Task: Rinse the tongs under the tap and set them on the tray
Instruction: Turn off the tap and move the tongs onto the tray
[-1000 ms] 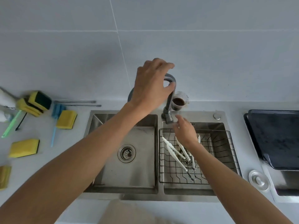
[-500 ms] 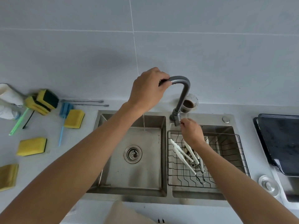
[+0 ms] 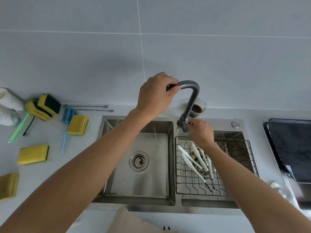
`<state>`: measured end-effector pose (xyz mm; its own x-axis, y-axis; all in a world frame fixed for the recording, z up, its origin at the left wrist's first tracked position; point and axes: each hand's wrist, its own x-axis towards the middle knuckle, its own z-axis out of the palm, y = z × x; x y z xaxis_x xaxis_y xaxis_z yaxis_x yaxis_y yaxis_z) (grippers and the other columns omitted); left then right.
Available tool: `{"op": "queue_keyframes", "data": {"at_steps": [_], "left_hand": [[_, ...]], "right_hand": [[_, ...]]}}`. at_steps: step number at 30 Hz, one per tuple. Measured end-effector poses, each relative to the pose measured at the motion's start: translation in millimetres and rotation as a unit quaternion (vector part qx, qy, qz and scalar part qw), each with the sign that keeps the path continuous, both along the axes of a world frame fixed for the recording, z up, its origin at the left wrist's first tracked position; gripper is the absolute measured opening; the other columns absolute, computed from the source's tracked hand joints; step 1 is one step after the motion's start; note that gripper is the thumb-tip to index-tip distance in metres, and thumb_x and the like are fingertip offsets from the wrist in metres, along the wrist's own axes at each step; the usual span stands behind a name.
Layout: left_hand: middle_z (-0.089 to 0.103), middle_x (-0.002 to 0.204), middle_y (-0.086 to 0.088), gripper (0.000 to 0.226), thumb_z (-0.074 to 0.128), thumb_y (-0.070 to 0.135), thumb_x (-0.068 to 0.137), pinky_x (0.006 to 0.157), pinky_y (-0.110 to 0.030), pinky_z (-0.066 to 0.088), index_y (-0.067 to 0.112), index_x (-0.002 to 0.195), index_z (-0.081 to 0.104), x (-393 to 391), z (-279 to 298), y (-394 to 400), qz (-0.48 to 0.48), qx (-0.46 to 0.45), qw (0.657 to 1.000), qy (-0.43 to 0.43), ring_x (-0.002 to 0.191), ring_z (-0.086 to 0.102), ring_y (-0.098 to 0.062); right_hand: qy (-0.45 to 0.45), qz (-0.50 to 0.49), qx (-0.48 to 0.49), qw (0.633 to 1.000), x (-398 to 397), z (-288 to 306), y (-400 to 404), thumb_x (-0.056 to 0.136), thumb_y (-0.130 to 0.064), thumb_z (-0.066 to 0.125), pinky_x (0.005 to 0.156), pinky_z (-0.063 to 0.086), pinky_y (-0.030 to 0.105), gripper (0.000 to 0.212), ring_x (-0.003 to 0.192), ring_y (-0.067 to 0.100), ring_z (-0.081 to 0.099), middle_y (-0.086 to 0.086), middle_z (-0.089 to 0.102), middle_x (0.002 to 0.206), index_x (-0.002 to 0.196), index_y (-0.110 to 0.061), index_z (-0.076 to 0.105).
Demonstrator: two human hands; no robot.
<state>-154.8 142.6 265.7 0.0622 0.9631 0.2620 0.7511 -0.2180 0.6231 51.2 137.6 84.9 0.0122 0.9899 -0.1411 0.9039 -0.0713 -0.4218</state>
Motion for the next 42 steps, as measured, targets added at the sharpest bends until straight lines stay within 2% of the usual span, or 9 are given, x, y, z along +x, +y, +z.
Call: {"op": "queue_keyframes", "data": {"at_steps": [7, 14, 19, 22, 25, 30, 33, 36, 42], "left_hand": [[0.07, 0.094, 0.003, 0.023, 0.07, 0.035, 0.097, 0.076, -0.039, 0.055, 0.025, 0.114, 0.08, -1.1, -6.3, -1.3, 0.006, 0.011, 1.0, -0.028, 0.082, 0.065, -0.017], [0.068, 0.097, 0.001, 0.024, 0.07, 0.031, 0.097, 0.076, -0.03, 0.052, 0.019, 0.116, 0.078, 1.7, -16.3, -3.0, 0.013, 0.035, 0.998, -0.045, 0.083, 0.063, -0.015], [0.061, 0.124, -0.019, 0.046, 0.07, 0.004, 0.09, 0.101, -0.046, 0.051, 0.001, 0.136, 0.064, 14.7, -40.0, -18.6, 0.003, 0.097, 0.995, 0.004, 0.113, 0.063, -0.035], [0.053, 0.141, -0.027, 0.054, 0.073, 0.009, 0.089, 0.118, -0.062, 0.034, -0.001, 0.14, 0.058, 31.8, -52.9, -37.1, -0.016, 0.146, 0.987, 0.06, 0.139, 0.047, -0.048], [0.047, 0.147, -0.029, 0.057, 0.07, 0.016, 0.091, 0.125, -0.063, 0.013, 0.003, 0.144, 0.054, 54.2, -63.9, -56.9, -0.087, 0.151, 0.979, 0.105, 0.148, 0.032, -0.052], [0.049, 0.148, -0.018, 0.057, 0.073, 0.028, 0.093, 0.116, -0.054, 0.042, 0.01, 0.144, 0.057, 94.1, -77.9, -87.2, -0.2, -0.005, 0.977, 0.075, 0.138, 0.05, -0.034], [0.049, 0.151, -0.013, 0.061, 0.07, 0.035, 0.095, 0.115, -0.042, 0.042, 0.013, 0.149, 0.052, 118.1, -77.7, -102.2, -0.227, -0.114, 0.964, 0.083, 0.138, 0.051, -0.027], [0.055, 0.149, -0.006, 0.058, 0.069, 0.041, 0.094, 0.108, -0.043, 0.046, 0.02, 0.146, 0.056, 147.8, -80.3, -112.3, -0.238, -0.221, 0.94, 0.101, 0.13, 0.059, -0.025], [0.069, 0.116, -0.001, 0.049, 0.072, 0.042, 0.092, 0.107, -0.041, 0.05, 0.016, 0.133, 0.067, 228.9, -94.9, -139.3, -0.227, -0.36, 0.901, 0.082, 0.116, 0.066, -0.021]], "right_hand": [[0.021, -0.007, -0.029, 0.999, -5.8, 6.6, -3.4, 0.101, -0.012, 0.047, 0.071, 0.057, 0.04, 0.031, 0.085, 0.03, 0.068, 0.01, 0.075, 0.102, 0.116, -0.019, 0.074], [0.065, 0.022, -0.072, 0.995, -8.6, 20.4, -31.0, 0.101, -0.012, 0.05, 0.071, 0.058, 0.043, 0.043, 0.079, 0.025, 0.068, 0.007, 0.072, 0.097, 0.142, -0.022, 0.052], [0.045, 0.007, -0.092, 0.995, 6.7, 18.7, -73.2, 0.101, -0.022, 0.056, 0.089, 0.058, 0.043, 0.04, 0.105, 0.026, 0.067, 0.008, 0.069, 0.121, 0.14, -0.019, 0.059], [0.031, -0.021, -0.101, 0.994, 20.0, 17.3, -101.3, 0.101, -0.026, 0.057, 0.091, 0.058, 0.043, 0.039, 0.11, 0.025, 0.067, 0.008, 0.069, 0.128, 0.138, -0.017, 0.063], [0.024, -0.06, -0.115, 0.991, 35.4, 18.3, -128.6, 0.1, -0.03, 0.06, 0.085, 0.061, 0.044, 0.034, 0.098, 0.022, 0.07, 0.005, 0.07, 0.122, 0.13, -0.017, 0.068], [0.028, -0.101, -0.113, 0.988, 67.1, 19.3, -167.7, 0.102, -0.031, 0.059, 0.087, 0.061, 0.042, 0.032, 0.097, 0.018, 0.069, 0.003, 0.071, 0.12, 0.127, -0.015, 0.07], [0.038, -0.112, -0.111, 0.987, 90.6, 24.5, -185.1, 0.101, -0.029, 0.058, 0.091, 0.06, 0.04, 0.031, 0.102, 0.018, 0.068, 0.003, 0.071, 0.121, 0.124, -0.013, 0.071], [0.052, -0.115, -0.115, 0.985, 122.1, 28.7, -200.1, 0.101, -0.031, 0.059, 0.092, 0.058, 0.036, 0.034, 0.105, 0.017, 0.067, 0.001, 0.07, 0.124, 0.126, -0.013, 0.071], [0.047, -0.129, -0.123, 0.983, 211.1, 32.8, -228.1, 0.096, -0.029, 0.061, 0.083, 0.06, 0.044, 0.028, 0.091, 0.028, 0.069, 0.009, 0.074, 0.1, 0.104, -0.005, 0.072]]}}
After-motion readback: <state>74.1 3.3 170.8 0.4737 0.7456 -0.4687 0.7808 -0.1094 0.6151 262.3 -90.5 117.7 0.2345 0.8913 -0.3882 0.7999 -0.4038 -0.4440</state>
